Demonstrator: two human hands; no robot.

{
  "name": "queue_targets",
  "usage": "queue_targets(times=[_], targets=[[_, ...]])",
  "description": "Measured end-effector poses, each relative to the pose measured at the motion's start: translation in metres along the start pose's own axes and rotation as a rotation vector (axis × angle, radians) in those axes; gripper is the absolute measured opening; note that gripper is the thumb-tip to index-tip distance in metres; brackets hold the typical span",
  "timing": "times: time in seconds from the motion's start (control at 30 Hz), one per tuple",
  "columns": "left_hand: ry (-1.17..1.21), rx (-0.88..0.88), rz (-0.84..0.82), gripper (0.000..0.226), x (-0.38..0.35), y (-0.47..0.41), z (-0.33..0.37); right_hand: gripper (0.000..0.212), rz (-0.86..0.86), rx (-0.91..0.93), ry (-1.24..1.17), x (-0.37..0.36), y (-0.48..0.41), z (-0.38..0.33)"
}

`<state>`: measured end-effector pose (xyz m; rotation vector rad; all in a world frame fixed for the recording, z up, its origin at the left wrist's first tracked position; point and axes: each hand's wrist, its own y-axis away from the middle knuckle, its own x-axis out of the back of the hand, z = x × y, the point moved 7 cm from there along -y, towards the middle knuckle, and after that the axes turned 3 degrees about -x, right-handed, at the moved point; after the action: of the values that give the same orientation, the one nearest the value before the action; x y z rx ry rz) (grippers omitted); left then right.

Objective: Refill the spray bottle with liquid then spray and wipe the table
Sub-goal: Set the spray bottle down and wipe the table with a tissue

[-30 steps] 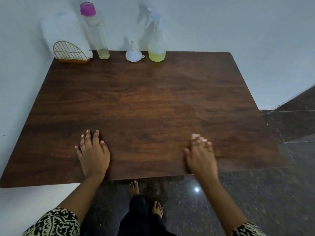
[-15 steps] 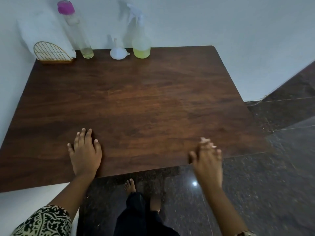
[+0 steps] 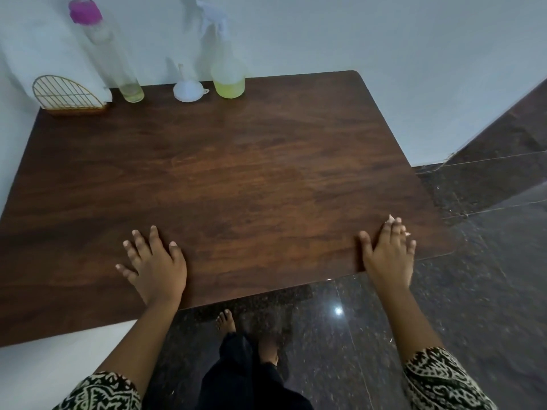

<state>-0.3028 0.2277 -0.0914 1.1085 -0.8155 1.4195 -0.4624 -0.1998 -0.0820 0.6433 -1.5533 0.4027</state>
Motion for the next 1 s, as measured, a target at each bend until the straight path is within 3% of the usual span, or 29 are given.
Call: queue_targets(times=[0.07, 0.2, 0.27, 0.33, 0.4, 0.47, 0.53, 0.6, 0.7, 0.8, 0.9, 1.0], targets=[[-0.014, -0.006, -0.001, 0.055, -0.001, 0.001, -0.001, 0.087, 0.008, 0.076, -0.052, -0.005, 0.008, -0.041], [-0.009, -0.014, 0.008, 0.054, 0.000, 0.000, 0.001, 0.090, -0.128, 0.552, -0.057, -0.034, 0.090, -0.166], [-0.005, -0.019, 0.005, 0.054, -0.001, -0.002, 0.002, 0.092, -0.167, 0.677, -0.014, -0.038, 0.114, -0.189], [-0.007, -0.035, 0.004, 0.054, 0.000, -0.007, 0.002, 0.088, -0.105, 0.631, 0.028, -0.036, 0.091, -0.174], [-0.017, -0.069, 0.007, 0.056, 0.001, -0.015, 0.004, 0.088, 0.015, 0.448, 0.060, -0.028, 0.050, -0.140], [-0.023, -0.086, 0.016, 0.057, 0.002, -0.025, 0.005, 0.087, -0.003, 0.237, 0.033, -0.022, 0.010, -0.118], [-0.028, -0.094, 0.021, 0.059, 0.004, -0.037, 0.007, 0.088, -0.047, 0.143, -0.023, -0.025, -0.007, -0.136], [-0.033, -0.106, 0.025, 0.059, 0.005, -0.049, 0.009, 0.092, -0.028, 0.215, -0.049, -0.027, -0.003, -0.184], [-0.035, -0.112, 0.033, 0.059, 0.008, -0.072, 0.009, 0.094, -0.106, 0.543, -0.059, -0.038, 0.041, -0.276], [-0.036, -0.088, 0.043, 0.058, 0.015, -0.098, 0.002, 0.089, -0.141, 0.702, 0.010, -0.043, 0.051, -0.306], [-0.048, -0.088, 0.041, 0.058, 0.023, -0.127, -0.006, 0.084, 0.041, 0.448, 0.030, -0.034, -0.008, -0.265], [-0.071, -0.126, 0.035, 0.058, 0.026, -0.152, -0.003, 0.084, -0.064, 0.175, -0.009, -0.028, -0.058, -0.232]])
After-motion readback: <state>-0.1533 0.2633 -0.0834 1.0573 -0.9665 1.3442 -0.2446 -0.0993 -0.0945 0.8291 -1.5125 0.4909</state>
